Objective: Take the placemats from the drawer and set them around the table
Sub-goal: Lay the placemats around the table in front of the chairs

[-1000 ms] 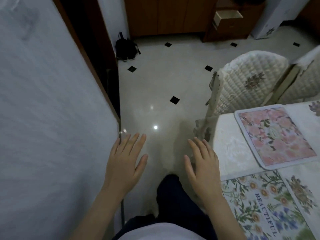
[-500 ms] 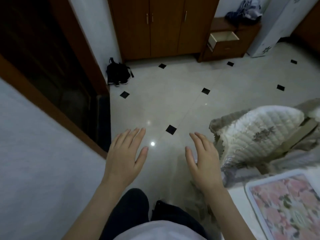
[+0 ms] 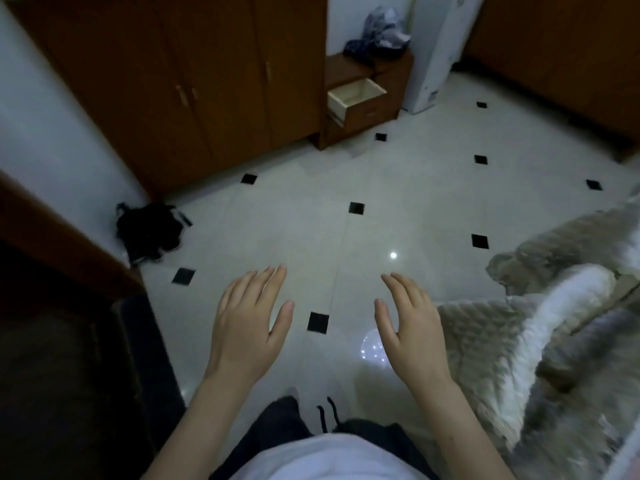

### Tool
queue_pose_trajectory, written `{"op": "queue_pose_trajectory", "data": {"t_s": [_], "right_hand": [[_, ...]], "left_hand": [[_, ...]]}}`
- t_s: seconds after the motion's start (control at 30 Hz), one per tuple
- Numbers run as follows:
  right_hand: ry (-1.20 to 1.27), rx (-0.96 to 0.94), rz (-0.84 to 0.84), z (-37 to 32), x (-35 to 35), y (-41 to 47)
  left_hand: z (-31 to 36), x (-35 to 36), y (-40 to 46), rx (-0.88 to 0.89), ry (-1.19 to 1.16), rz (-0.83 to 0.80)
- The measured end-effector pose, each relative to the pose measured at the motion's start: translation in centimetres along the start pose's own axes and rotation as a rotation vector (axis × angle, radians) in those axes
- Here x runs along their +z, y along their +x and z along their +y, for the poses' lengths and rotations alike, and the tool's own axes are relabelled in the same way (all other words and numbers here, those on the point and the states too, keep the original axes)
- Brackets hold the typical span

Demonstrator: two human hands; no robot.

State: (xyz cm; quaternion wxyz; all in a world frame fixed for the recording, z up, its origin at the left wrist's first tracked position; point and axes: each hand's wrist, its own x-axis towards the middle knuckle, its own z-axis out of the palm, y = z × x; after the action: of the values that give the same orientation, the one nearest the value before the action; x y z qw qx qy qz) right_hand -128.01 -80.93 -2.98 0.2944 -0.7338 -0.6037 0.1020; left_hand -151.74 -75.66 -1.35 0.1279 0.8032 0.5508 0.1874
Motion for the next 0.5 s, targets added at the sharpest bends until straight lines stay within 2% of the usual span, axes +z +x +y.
{"op": "queue_pose_trajectory", "data": {"t_s": [0.2,0.4,0.5], "right_hand": [[-0.036,0.22,0.164,0.7,-0.6,7.0],[-0.098,0.471,0.301,6.1,-1.0,12.9],[-0.106,0.537,0.349,9.3,-1.2,17.3]], "left_hand": [[-0.5,1.2,15.1,0.27,-0.037,-0.116],[3.5,6.7,27.3,0.483,-0.063,-0.22],[6.4,9.4,33.3,0.555,-0.075,-0.251]]}}
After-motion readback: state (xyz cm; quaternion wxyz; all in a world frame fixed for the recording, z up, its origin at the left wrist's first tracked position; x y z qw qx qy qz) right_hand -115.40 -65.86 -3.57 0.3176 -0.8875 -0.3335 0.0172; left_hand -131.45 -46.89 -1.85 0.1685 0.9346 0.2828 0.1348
